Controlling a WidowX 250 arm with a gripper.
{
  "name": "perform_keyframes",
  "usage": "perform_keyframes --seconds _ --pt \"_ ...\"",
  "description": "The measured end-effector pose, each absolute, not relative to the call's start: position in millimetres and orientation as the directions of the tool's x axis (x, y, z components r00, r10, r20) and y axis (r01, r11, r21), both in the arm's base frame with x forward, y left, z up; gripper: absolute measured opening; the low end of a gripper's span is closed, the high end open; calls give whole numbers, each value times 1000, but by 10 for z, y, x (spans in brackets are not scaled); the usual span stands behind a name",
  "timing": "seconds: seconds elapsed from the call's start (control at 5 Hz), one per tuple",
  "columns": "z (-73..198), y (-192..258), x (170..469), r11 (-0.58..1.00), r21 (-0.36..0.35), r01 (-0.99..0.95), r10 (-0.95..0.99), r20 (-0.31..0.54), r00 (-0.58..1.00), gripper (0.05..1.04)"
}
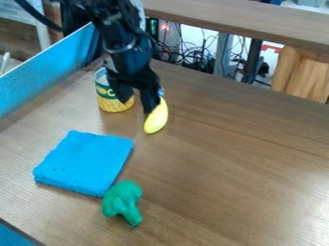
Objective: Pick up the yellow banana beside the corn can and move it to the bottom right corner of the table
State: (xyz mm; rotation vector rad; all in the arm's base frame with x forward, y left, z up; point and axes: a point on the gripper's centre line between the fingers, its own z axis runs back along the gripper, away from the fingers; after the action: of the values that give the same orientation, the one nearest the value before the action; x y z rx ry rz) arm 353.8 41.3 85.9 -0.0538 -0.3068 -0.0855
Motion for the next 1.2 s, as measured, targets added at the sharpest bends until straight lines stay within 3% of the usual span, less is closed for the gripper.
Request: perform_keyframes --seconds 0.4,0.6,1.2 --pt "796 426 3564 994 -32 -103 108 280 954 997" --pt "787 486 3667 985 -24 -170 168 339 926 997" --pt "451 529 3899 968 -26 -249 245 298 922 999"
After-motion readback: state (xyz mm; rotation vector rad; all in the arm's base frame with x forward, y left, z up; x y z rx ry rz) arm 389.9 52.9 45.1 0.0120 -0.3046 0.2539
